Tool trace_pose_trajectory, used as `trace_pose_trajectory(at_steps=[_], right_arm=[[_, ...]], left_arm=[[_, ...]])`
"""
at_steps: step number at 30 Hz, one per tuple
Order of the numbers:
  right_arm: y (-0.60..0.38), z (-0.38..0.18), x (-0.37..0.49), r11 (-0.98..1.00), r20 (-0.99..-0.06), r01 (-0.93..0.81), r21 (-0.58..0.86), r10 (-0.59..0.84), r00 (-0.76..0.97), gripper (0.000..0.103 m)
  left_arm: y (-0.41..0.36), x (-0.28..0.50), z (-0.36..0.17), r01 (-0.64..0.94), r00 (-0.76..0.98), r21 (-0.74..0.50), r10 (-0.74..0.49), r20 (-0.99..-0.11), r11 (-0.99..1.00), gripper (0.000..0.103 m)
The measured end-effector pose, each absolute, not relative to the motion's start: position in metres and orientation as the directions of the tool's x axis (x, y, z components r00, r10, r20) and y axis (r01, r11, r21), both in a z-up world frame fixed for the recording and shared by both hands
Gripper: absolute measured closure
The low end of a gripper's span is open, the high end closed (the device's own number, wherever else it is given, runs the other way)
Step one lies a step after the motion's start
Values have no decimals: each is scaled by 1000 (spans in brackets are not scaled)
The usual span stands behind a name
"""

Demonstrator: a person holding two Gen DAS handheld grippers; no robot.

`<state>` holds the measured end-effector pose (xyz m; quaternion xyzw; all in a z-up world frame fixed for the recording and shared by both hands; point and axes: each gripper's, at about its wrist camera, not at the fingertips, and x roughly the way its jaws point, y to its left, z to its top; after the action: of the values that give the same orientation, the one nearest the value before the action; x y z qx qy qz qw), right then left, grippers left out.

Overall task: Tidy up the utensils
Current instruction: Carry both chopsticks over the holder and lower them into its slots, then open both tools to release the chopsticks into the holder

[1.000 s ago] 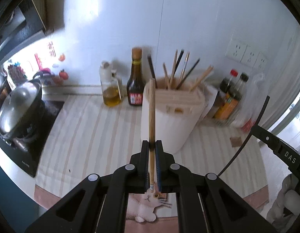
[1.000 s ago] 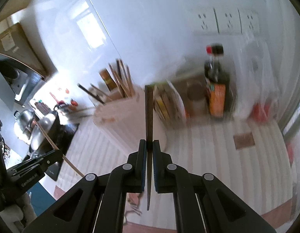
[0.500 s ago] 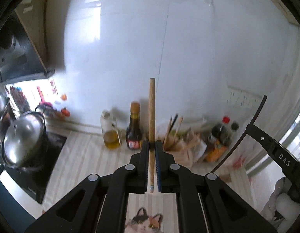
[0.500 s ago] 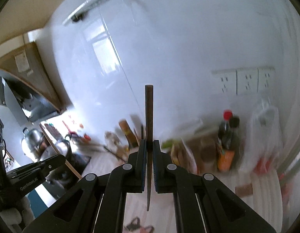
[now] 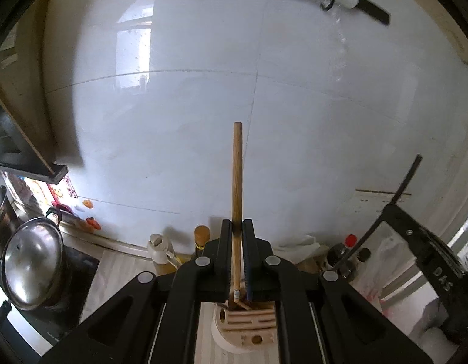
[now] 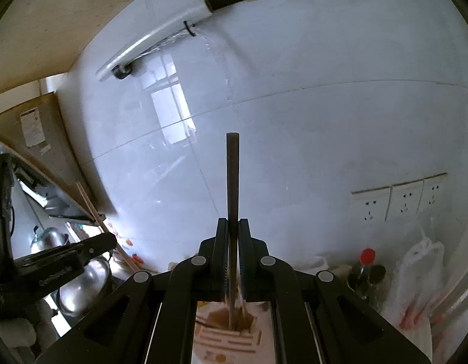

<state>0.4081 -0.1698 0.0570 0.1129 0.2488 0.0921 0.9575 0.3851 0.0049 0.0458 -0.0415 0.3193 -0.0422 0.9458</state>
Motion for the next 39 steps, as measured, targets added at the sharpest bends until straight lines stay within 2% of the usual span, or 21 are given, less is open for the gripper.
trace_pose_trajectory(at_steps=[10, 21, 32, 33, 34, 35, 36, 37, 38, 39], right_arm=[[-168, 26, 461, 963, -511, -96, 250, 215, 832, 97], [-151, -18, 479, 965, -564, -109, 237, 228, 793, 97], [-141, -39, 470, 965, -631, -149, 217, 255, 733, 95], [-140, -39, 469, 964, -634, -152, 217, 258, 730, 94], [-140, -39, 467, 963, -637, -157, 220, 263, 725, 87], [-141, -38, 463, 961, -639, -159, 226, 269, 721, 74], [-142, -37, 461, 960, -640, -159, 229, 271, 719, 66], [-144, -36, 457, 960, -638, -158, 232, 273, 720, 58], [-145, -34, 454, 960, -635, -158, 231, 272, 723, 56], [-146, -31, 449, 962, -635, -157, 225, 267, 725, 54]], left_arm=[[-1, 442, 11, 69, 728, -127, -137, -672, 989, 99], [-4, 462, -28, 84, 646, -165, -180, -741, 983, 99], [8, 449, -23, 65, 612, -209, -204, -764, 976, 96], [10, 447, -21, 59, 614, -208, -200, -763, 976, 95], [12, 444, -20, 55, 616, -206, -196, -763, 977, 95], [13, 442, -19, 53, 617, -207, -195, -762, 977, 94], [17, 438, -17, 45, 622, -210, -192, -759, 977, 94], [19, 435, -16, 36, 627, -206, -182, -758, 978, 87], [22, 429, -14, 24, 633, -197, -167, -756, 980, 72], [24, 423, -12, 13, 641, -191, -155, -752, 982, 47]])
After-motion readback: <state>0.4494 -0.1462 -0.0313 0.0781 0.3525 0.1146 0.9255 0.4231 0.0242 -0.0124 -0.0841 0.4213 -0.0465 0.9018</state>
